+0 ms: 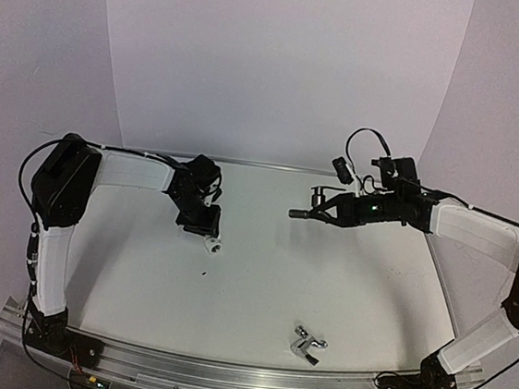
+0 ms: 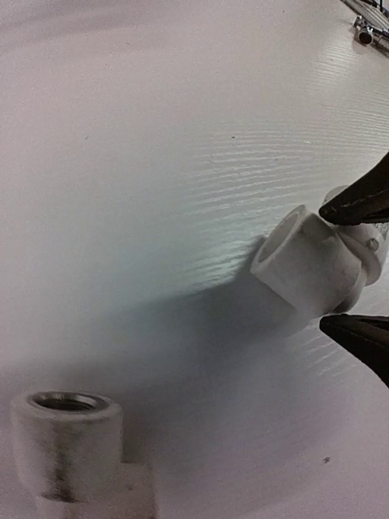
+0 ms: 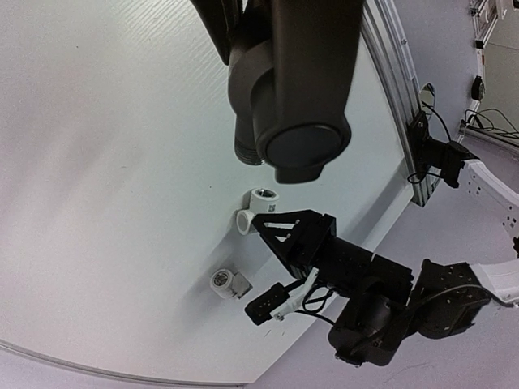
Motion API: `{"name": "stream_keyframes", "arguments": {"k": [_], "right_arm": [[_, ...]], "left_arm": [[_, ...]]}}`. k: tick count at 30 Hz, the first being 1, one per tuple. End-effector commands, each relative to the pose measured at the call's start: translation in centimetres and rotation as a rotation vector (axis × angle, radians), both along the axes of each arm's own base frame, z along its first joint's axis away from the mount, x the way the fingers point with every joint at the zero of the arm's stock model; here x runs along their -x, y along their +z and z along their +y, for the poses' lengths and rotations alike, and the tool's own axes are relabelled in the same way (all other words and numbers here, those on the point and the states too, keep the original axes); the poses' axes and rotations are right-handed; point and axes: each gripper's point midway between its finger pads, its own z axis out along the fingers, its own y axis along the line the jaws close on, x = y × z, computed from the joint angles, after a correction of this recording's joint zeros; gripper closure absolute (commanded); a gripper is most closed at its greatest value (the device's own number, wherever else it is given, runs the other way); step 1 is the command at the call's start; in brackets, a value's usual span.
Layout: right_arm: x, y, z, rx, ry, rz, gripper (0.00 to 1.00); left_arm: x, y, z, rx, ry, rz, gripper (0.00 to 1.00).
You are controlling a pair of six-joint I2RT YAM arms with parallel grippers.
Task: Install the water faucets
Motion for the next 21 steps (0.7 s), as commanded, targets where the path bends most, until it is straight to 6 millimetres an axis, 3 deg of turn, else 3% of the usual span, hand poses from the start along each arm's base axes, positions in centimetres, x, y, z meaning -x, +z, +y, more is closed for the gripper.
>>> {"name": "stream_keyframes", "arguments": {"k": [1, 6, 8, 10, 12, 15, 21], "right_arm": [[0.0, 3.0, 0.1, -0.052, 0.012, -0.096, 1.0], [0.1, 2.8, 0.2, -0.052, 0.022, -0.092, 1.0], [0.0, 2.8, 0.3, -0.054, 0.027, -0.087, 1.0], [0.0, 2.7, 0.4, -0.055, 0.03, -0.085, 1.0], [0.0, 2.7, 0.4, -0.057, 0.033, -0.082, 1.0], [0.0, 2.7, 0.5, -0.058, 0.036, -0.081, 1.0], [0.0, 2.8, 0.4, -0.054, 0.03, -0.09, 1.0]], "left_arm": [[3.4, 1.8, 1.1, 0.036, 0.051, 0.037, 0.64], [7.4, 3.1, 1.5, 0.085, 0.019, 0.075, 0.6], [8.7, 3.8, 1.5, 0.109, -0.001, 0.091, 0.55], [9.0, 4.5, 1.9, 0.114, -0.001, 0.081, 0.44], [8.9, 5.2, 2.3, 0.105, -0.002, 0.06, 0.31], [7.8, 5.8, 2.5, 0.073, 0.007, 0.03, 0.22], [5.6, 5.0, 1.6, 0.008, 0.019, 0.033, 0.15]]}}
